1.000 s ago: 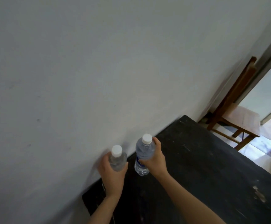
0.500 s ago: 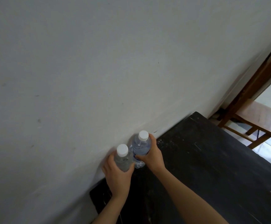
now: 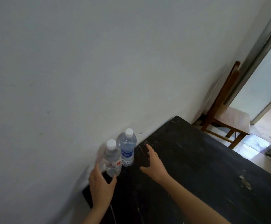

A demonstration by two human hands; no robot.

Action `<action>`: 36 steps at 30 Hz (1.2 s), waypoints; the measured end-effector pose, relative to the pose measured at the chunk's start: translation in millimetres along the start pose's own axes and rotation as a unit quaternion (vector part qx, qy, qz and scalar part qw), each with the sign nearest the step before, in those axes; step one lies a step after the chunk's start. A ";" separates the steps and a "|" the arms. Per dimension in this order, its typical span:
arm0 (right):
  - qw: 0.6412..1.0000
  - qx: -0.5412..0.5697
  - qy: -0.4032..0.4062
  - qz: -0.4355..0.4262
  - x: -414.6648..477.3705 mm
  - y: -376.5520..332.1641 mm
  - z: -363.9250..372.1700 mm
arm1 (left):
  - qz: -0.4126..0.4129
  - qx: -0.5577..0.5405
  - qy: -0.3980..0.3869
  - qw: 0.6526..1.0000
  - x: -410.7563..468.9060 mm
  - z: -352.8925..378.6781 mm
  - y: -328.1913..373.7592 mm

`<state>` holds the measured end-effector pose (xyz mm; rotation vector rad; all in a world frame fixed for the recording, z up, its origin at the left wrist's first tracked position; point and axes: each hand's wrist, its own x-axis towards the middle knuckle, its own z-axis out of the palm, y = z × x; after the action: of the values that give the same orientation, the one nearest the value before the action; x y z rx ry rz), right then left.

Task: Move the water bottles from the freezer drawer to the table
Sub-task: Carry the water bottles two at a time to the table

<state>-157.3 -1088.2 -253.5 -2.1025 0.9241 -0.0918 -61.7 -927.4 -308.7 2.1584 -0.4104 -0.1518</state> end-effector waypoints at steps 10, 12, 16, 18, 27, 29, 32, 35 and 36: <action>0.996 -0.053 0.065 -0.022 -103.2 33.1 -17.4 | -0.003 0.035 -0.022 0.999 -65.2 -46.2 -19.7; 0.995 -0.066 0.071 -0.029 -124.5 38.2 -15.7 | 0.013 0.035 -0.025 0.999 -78.8 -54.3 -21.5; 0.989 -0.108 0.092 -0.033 -158.6 46.1 -14.4 | 0.024 0.032 -0.037 0.999 -92.2 -68.8 -22.5; 0.985 -0.128 0.115 -0.030 -174.3 47.1 -17.4 | 0.037 0.031 -0.047 0.998 -93.8 -78.1 -20.3; 0.955 -0.206 0.201 0.068 -257.8 46.0 4.9 | 0.135 0.082 -0.154 0.975 -82.3 -112.5 -9.1; 0.946 -0.207 0.226 0.104 -284.1 40.4 24.6 | 0.168 0.090 -0.177 0.966 -80.5 -125.7 -11.0; 0.934 -0.193 0.261 0.152 -323.9 31.0 52.8 | 0.211 0.115 -0.216 0.946 -83.6 -142.3 -13.6; 0.916 -0.181 0.301 0.195 -368.0 21.7 77.6 | 0.258 0.117 -0.266 0.921 -98.2 -151.8 -14.6; 0.910 -0.180 0.311 0.206 -382.0 20.4 83.6 | 0.269 0.110 -0.278 0.916 -105.6 -153.6 -13.4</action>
<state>-417.1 -796.1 -231.9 -2.1857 1.8743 -0.4166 -117.9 -765.3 -234.5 2.1049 -1.3877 -0.4254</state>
